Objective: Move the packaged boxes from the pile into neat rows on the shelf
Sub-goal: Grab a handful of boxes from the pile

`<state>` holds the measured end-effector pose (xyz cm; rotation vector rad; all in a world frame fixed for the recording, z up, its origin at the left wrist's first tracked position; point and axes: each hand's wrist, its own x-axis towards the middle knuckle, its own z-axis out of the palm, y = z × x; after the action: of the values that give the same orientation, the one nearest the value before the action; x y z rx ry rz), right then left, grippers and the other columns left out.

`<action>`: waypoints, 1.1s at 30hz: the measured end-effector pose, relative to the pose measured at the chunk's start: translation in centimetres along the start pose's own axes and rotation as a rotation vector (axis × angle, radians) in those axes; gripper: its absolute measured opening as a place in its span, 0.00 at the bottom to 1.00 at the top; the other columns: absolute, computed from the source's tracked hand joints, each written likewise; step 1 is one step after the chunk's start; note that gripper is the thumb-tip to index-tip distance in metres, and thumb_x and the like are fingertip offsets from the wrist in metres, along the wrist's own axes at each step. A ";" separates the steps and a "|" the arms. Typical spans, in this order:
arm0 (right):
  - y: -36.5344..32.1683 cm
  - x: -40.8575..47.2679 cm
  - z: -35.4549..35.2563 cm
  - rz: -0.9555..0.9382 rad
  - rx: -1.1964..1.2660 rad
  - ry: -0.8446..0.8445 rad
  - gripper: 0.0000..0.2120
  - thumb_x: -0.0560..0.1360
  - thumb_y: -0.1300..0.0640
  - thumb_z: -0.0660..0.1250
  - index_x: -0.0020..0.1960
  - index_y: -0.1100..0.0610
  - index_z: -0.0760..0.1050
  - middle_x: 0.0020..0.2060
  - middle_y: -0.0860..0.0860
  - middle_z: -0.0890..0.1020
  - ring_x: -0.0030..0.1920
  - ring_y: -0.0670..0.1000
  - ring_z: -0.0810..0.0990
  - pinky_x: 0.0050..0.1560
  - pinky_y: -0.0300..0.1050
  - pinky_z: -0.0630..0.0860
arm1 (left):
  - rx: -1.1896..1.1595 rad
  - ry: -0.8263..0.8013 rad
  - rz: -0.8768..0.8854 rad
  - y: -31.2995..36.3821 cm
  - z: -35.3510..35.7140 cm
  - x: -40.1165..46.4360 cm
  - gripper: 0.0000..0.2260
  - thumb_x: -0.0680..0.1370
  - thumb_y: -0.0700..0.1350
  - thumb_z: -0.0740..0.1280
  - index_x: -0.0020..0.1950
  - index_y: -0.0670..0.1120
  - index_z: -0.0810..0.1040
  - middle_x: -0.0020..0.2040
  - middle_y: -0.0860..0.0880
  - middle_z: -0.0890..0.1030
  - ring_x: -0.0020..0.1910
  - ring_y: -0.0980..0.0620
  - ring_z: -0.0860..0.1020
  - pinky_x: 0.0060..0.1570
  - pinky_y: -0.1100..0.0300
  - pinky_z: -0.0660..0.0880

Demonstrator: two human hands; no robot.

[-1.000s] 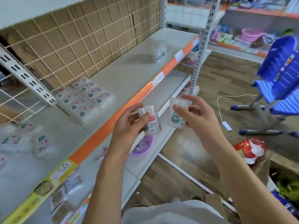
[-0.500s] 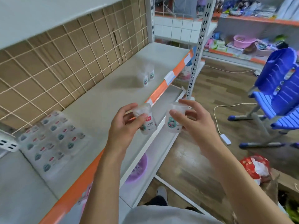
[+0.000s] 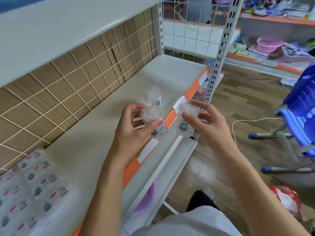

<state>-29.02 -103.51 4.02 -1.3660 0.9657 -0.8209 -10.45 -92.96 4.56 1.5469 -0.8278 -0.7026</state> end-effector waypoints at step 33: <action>-1.5 28.4 -4.7 -0.065 -0.176 -0.531 0.25 0.70 0.51 0.78 0.64 0.45 0.74 0.51 0.48 0.84 0.48 0.44 0.84 0.40 0.34 0.79 | 0.758 0.408 -0.029 0.5 11.9 16.3 0.26 0.67 0.54 0.79 0.60 0.53 0.73 0.56 0.56 0.78 0.56 0.55 0.77 0.57 0.55 0.74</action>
<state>-21.74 -131.40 3.39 -1.6623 0.5863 -0.3872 -11.00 -113.09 3.71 2.2814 -0.7961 -0.0522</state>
